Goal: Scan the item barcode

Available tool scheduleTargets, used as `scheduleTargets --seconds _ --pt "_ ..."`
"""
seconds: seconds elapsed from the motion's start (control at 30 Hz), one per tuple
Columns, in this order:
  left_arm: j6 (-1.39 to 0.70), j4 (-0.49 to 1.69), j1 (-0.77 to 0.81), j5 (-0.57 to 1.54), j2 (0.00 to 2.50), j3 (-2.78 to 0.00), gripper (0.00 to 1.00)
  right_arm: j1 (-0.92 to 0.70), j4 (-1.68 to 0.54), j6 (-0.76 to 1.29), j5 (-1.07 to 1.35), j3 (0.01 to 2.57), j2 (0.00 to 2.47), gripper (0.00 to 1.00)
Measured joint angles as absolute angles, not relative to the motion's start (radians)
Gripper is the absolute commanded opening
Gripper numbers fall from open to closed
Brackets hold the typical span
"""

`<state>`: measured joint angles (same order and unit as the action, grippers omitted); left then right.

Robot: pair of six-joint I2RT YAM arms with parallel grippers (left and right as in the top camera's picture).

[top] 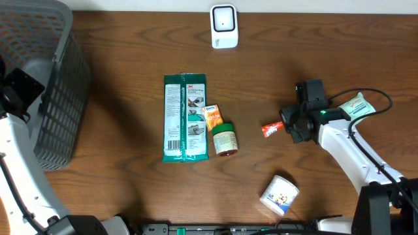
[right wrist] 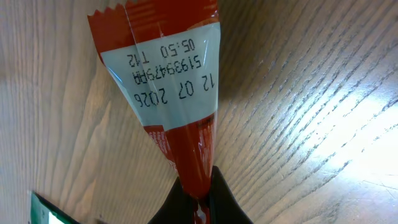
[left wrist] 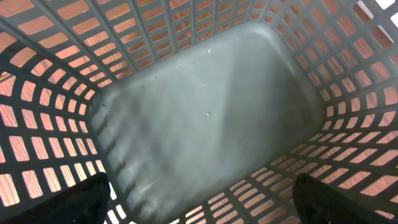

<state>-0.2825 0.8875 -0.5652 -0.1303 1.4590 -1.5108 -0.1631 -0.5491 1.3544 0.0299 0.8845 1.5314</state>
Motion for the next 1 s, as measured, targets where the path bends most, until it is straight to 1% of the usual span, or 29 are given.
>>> scheduleTargets --seconds 0.23,0.37,0.73,0.8,1.0 --pt "-0.282 0.887 -0.565 -0.13 1.459 -1.511 0.93 -0.163 -0.554 1.353 0.03 0.884 1.532 0.05" --pt "-0.282 0.888 -0.565 -0.13 1.459 -1.511 0.93 -0.163 -0.556 1.351 0.036 0.884 1.531 0.01" --pt "-0.285 0.887 -0.565 -0.121 1.459 -1.511 0.94 -0.163 -0.558 1.351 0.047 0.884 1.532 0.03" --pt "-0.304 0.899 -0.566 -0.069 1.459 -1.511 0.93 -0.163 -0.558 1.351 0.049 0.884 1.532 0.03" --pt "-0.364 0.952 -0.573 0.225 1.459 -1.514 0.94 -0.163 -0.558 1.351 0.049 0.884 1.532 0.03"
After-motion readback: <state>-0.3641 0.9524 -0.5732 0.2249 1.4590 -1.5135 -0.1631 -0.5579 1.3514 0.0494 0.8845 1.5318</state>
